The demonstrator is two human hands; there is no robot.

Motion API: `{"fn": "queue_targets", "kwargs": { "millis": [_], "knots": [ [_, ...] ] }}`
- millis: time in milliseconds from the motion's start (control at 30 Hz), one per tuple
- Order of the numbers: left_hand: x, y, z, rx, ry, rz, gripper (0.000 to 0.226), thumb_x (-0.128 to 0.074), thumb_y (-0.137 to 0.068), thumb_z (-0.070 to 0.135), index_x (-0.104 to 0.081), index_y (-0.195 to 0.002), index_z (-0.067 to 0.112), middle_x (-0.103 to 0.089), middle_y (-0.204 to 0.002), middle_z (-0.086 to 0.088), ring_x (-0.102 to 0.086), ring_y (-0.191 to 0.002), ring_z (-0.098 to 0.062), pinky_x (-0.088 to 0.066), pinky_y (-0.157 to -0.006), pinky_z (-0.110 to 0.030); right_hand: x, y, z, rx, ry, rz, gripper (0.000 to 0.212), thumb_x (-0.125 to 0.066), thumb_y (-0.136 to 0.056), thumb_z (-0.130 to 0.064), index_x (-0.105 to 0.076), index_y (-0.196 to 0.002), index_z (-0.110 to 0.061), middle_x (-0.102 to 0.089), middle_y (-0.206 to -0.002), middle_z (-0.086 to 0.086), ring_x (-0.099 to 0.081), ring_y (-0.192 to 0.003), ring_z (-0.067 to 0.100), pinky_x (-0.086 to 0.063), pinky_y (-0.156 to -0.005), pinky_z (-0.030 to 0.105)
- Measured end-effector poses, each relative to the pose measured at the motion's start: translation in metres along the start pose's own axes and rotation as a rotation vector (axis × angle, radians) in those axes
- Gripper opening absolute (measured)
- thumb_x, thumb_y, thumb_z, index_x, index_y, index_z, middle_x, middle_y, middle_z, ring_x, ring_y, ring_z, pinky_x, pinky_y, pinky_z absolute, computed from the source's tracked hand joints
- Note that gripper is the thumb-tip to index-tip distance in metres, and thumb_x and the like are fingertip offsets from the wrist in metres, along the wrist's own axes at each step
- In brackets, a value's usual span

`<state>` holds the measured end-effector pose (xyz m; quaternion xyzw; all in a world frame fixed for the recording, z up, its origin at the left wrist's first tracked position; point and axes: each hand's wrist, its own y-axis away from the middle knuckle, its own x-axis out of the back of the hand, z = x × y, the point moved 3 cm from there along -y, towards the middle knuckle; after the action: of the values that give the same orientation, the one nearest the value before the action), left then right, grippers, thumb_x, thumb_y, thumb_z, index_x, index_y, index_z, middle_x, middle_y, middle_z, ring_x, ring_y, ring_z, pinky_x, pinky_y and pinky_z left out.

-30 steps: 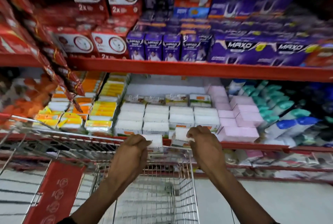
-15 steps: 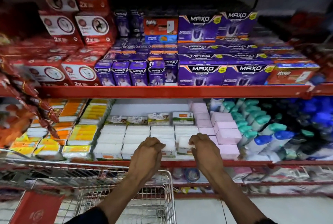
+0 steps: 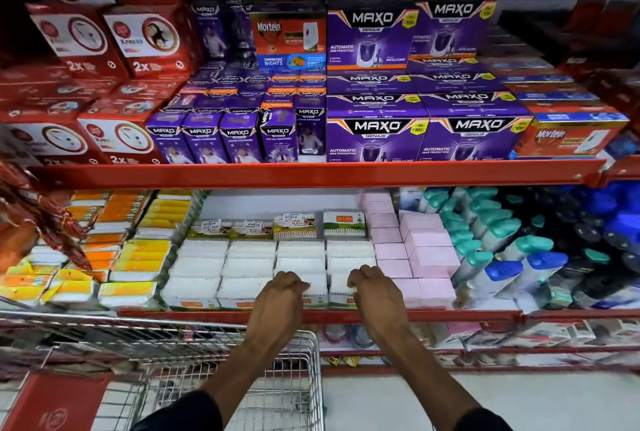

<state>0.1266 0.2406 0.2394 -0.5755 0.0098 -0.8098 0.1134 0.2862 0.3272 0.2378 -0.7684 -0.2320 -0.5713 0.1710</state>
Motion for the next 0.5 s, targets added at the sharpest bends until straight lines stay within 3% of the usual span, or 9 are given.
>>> {"fn": "queue_targets", "kwargs": {
  "millis": [267, 500],
  "knots": [
    [-0.016, -0.004, -0.007, 0.018, -0.002, -0.025, 0.037, -0.067, -0.076, -0.009, -0.075, -0.106, 0.012, -0.071, -0.094, -0.001, -0.065, -0.091, -0.021, -0.061, -0.075, -0.036, -0.014, -0.005, 0.003, 0.015, 0.017, -0.051, 0.046, -0.078, -0.065, 0.003, -0.060, -0.102, -0.017, -0.062, -0.103, 0.001, -0.056, -0.097, 0.022, -0.050, -0.077, 0.034],
    [-0.026, -0.005, -0.013, 0.000, -0.036, -0.040, 0.042, -0.067, -0.074, -0.010, -0.074, -0.108, 0.013, -0.072, -0.097, -0.002, -0.061, -0.093, -0.023, -0.058, -0.079, -0.039, -0.015, -0.003, 0.005, 0.009, -0.016, -0.001, 0.044, -0.075, -0.071, 0.003, -0.063, -0.107, -0.020, -0.065, -0.108, 0.000, -0.058, -0.099, 0.020, -0.052, -0.080, 0.032]
  ]
}}
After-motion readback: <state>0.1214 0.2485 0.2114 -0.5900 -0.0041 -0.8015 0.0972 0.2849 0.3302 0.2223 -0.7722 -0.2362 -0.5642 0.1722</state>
